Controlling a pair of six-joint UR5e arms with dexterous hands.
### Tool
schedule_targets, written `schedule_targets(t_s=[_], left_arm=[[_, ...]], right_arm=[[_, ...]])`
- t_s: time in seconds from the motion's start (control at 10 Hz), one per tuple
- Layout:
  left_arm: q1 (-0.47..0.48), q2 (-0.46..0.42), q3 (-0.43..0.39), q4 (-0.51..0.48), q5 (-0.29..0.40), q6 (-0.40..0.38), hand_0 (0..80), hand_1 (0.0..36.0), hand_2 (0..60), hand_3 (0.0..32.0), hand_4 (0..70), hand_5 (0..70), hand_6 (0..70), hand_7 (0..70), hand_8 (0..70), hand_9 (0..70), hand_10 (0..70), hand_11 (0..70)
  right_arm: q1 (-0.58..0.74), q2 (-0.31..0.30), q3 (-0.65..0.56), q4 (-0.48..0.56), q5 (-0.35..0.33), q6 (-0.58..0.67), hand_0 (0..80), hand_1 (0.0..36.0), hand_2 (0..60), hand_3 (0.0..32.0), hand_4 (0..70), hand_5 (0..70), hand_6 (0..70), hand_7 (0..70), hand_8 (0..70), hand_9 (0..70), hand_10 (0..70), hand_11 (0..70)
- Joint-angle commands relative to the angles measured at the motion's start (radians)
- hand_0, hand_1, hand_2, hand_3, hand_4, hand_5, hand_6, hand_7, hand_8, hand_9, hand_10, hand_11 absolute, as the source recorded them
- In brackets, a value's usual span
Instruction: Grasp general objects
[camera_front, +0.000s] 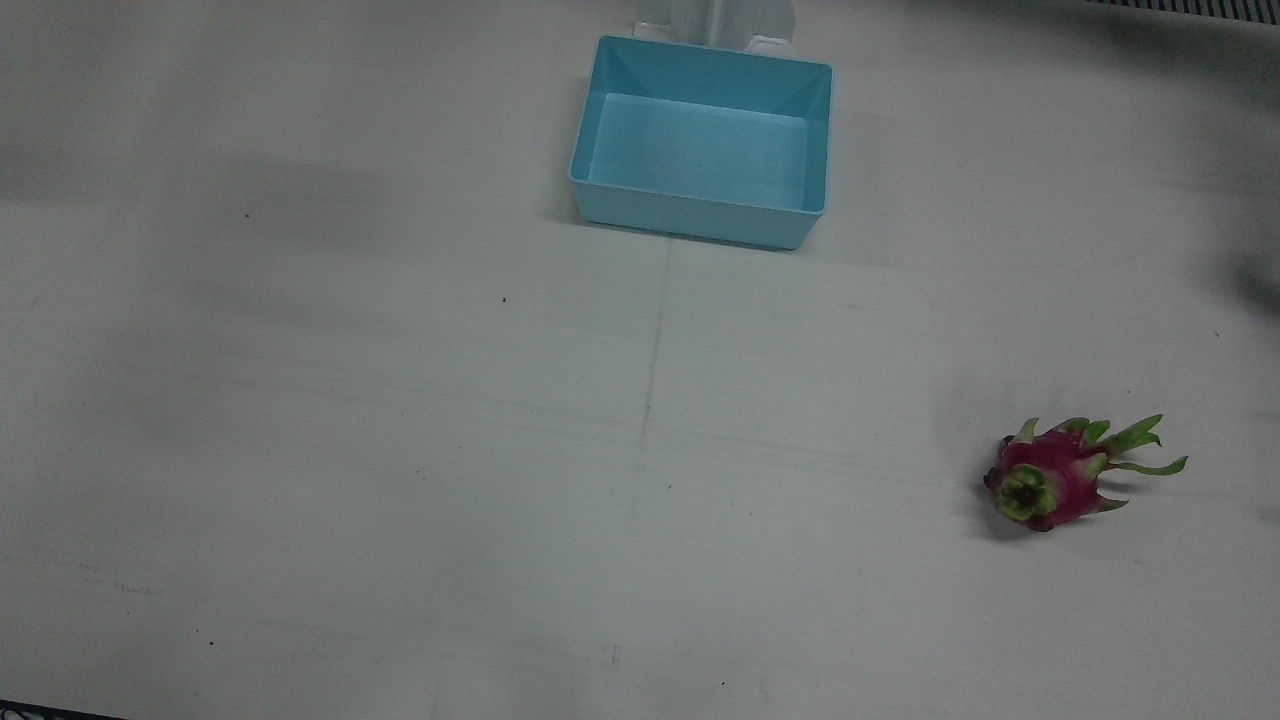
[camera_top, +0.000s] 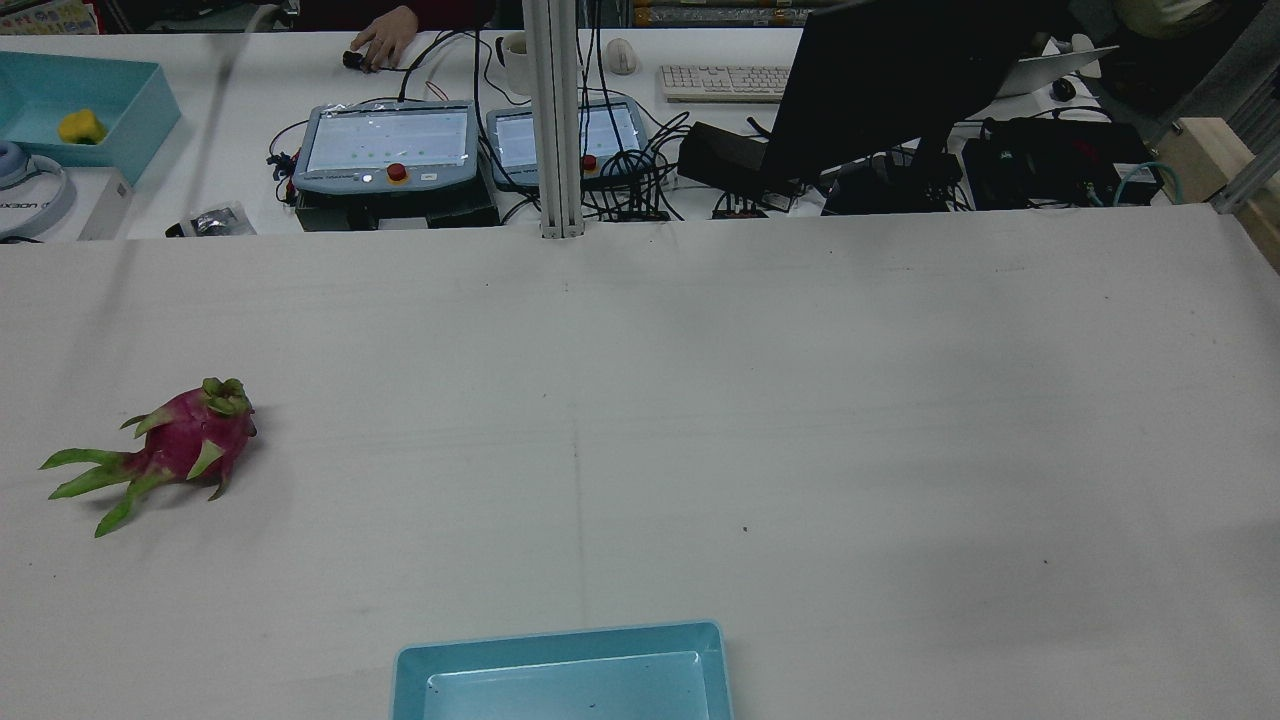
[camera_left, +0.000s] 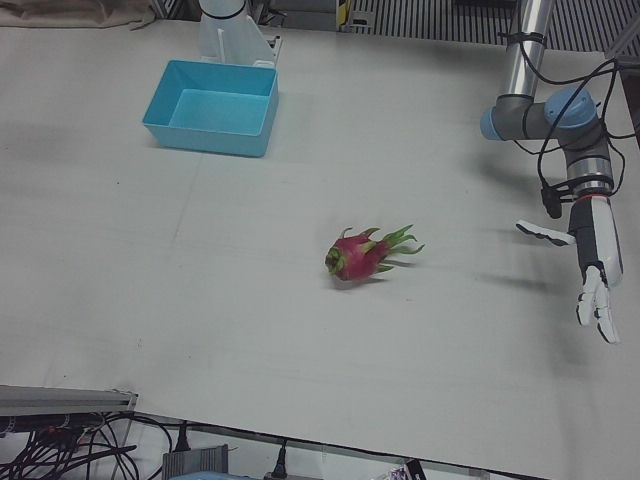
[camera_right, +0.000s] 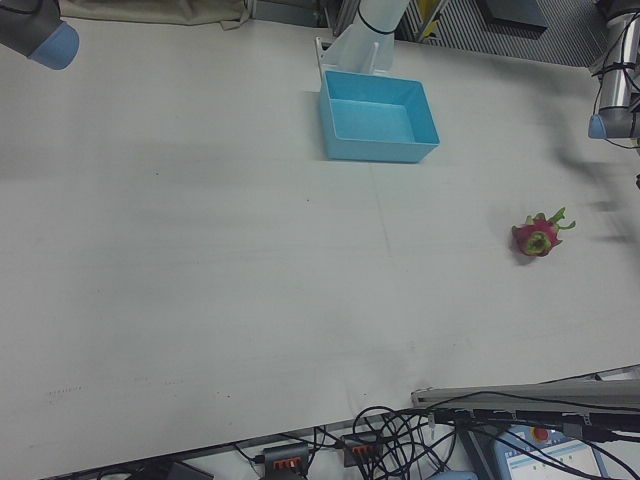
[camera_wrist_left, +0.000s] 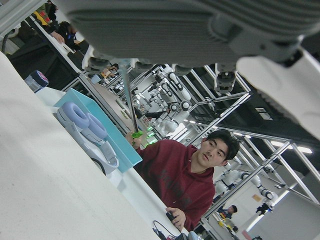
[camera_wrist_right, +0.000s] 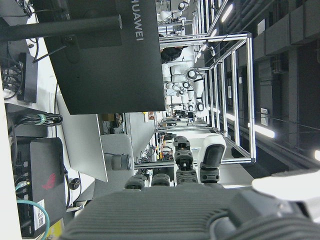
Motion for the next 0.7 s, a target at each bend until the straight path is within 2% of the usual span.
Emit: schedule_targets(t_s=[0.0, 0.1, 0.2, 0.3, 0.4, 0.5, 0.6], left_arm=[[0.002, 0.14, -0.361, 0.36, 0.019, 0.001, 51.8, 10.9, 0.0, 32.0, 0.0, 4.8, 0.0, 6.1, 0.0, 0.0, 3.4, 6.5], [0.004, 0.144, -0.39, 0.475, 0.022, 0.005, 57.7, 17.5, 0.0, 32.0, 0.0, 8.8, 0.0, 8.4, 0.0, 0.2, 2.8, 6.5], [0.007, 0.141, -0.424, 0.591, 0.042, 0.005, 56.9, 17.6, 0.0, 32.0, 0.0, 4.8, 0.0, 5.1, 0.0, 0.0, 0.6, 3.3], [0.007, 0.14, -0.471, 0.659, 0.062, 0.008, 56.3, 16.7, 0.0, 32.0, 0.0, 3.2, 0.0, 3.9, 0.0, 0.0, 0.0, 1.4], [0.007, 0.14, -0.498, 0.608, 0.102, 0.023, 58.2, 17.8, 0.0, 32.0, 0.0, 4.4, 0.0, 4.3, 0.0, 0.0, 0.0, 0.7], [0.011, 0.134, -0.534, 0.558, 0.158, 0.108, 59.5, 18.1, 0.0, 32.0, 0.0, 1.7, 0.0, 0.3, 0.0, 0.0, 0.0, 0.0], [0.023, 0.125, -0.573, 0.521, 0.203, 0.252, 61.0, 19.4, 0.0, 32.0, 0.0, 0.3, 0.0, 0.0, 0.0, 0.0, 0.0, 0.0]], right_arm=[[-0.002, 0.0, 0.001, 0.0, 0.0, 0.0, 0.0, 0.0, 0.0, 0.0, 0.0, 0.0, 0.0, 0.0, 0.0, 0.0, 0.0, 0.0], [0.0, 0.0, 0.001, 0.0, 0.0, 0.0, 0.0, 0.0, 0.0, 0.0, 0.0, 0.0, 0.0, 0.0, 0.0, 0.0, 0.0, 0.0], [0.0, 0.0, 0.001, 0.0, 0.0, 0.0, 0.0, 0.0, 0.0, 0.0, 0.0, 0.0, 0.0, 0.0, 0.0, 0.0, 0.0, 0.0], [0.0, 0.0, 0.001, 0.0, 0.0, 0.0, 0.0, 0.0, 0.0, 0.0, 0.0, 0.0, 0.0, 0.0, 0.0, 0.0, 0.0, 0.0], [0.0, 0.0, 0.001, 0.0, 0.0, 0.0, 0.0, 0.0, 0.0, 0.0, 0.0, 0.0, 0.0, 0.0, 0.0, 0.0, 0.0, 0.0], [0.0, 0.0, 0.001, 0.0, 0.0, 0.0, 0.0, 0.0, 0.0, 0.0, 0.0, 0.0, 0.0, 0.0, 0.0, 0.0, 0.0, 0.0], [0.0, 0.0, 0.001, 0.0, 0.0, 0.0, 0.0, 0.0, 0.0, 0.0, 0.0, 0.0, 0.0, 0.0, 0.0, 0.0, 0.0, 0.0]])
